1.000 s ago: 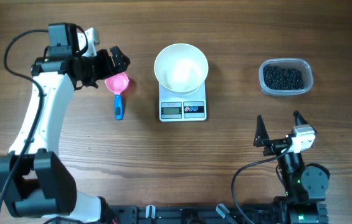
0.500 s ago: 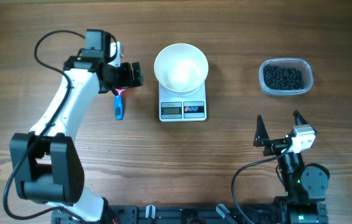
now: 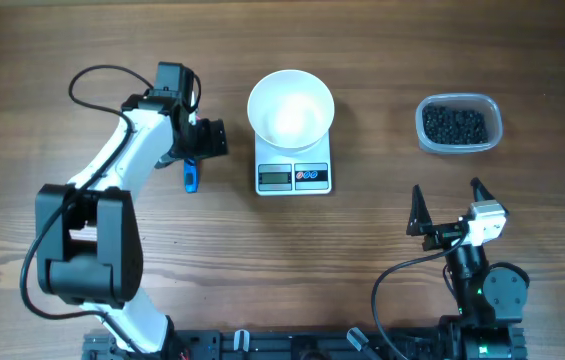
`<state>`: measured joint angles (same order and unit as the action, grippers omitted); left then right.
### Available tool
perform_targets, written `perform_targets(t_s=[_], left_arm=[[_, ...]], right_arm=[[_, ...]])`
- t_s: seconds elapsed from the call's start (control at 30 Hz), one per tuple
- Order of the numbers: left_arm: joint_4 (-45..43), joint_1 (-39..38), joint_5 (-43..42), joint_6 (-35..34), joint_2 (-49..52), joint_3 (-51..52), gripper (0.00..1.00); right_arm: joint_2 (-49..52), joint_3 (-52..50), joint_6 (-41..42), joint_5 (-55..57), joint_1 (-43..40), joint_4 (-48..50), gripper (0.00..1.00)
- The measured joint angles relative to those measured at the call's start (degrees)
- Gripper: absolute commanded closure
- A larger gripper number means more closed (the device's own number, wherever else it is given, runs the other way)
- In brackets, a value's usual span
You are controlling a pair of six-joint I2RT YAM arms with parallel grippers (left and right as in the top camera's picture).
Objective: Scoop item into bowl and weigh 150g on scale
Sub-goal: 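Reach the left gripper forward over the pink scoop's blue handle, then lower the left gripper and close it on the blue handle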
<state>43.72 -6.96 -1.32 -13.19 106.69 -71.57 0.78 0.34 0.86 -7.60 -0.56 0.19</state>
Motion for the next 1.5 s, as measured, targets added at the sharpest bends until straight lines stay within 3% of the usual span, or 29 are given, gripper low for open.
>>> perform_targets(t_s=[0.37,0.4,0.43,0.47,0.6,0.63,0.67,0.77,0.87,0.9,0.93,1.03,1.5], left_arm=[[-5.4,0.0,0.3,-4.5,0.1,7.6,0.03],[-6.3,-0.1,0.4,-4.6,0.1,7.9,0.27],[-7.7,-0.1,0.7,-5.0,-0.1,8.3,0.43],[-8.5,-0.1,0.9,-5.3,-0.2,8.4,0.49],[-9.3,0.0,-1.7,-5.4,-0.1,8.7,0.46],[-9.4,0.0,-3.0,-5.4,-0.1,8.7,0.4],[-9.5,0.0,-4.2,-5.4,-0.1,8.7,0.24],[-10.1,-0.2,-6.1,-5.5,-0.4,8.6,0.0],[-11.0,-0.4,-4.7,-6.0,-0.6,8.5,0.0],[-11.4,-0.4,-4.3,-6.0,-0.6,8.6,0.05],[-11.7,-0.4,-3.8,-6.0,-0.6,8.6,0.22],[-12.9,-0.4,-3.0,-5.9,-0.5,8.8,0.41],[-15.7,-0.4,0.9,-6.0,-0.4,9.0,0.56]], right_arm=[[0.0,0.0,0.0,0.0,0.0,0.0,0.0],[0.0,0.0,0.0,0.0,0.0,0.0,0.0],[0.0,0.0,0.0,0.0,0.0,0.0,0.0],[0.0,0.0,0.0,0.0,0.0,0.0,0.0],[0.0,0.0,0.0,0.0,0.0,0.0,0.01],[0.0,0.0,0.0,0.0,0.0,0.0,0.0],[0.0,0.0,0.0,0.0,0.0,0.0,0.0],[0.0,0.0,0.0,0.0,0.0,0.0,0.0],[0.0,0.0,0.0,0.0,0.0,0.0,0.0],[0.0,0.0,0.0,0.0,0.0,0.0,0.01],[0.0,0.0,0.0,0.0,0.0,0.0,0.0],[0.0,0.0,0.0,0.0,0.0,0.0,0.0],[0.0,0.0,0.0,0.0,0.0,0.0,0.0]])
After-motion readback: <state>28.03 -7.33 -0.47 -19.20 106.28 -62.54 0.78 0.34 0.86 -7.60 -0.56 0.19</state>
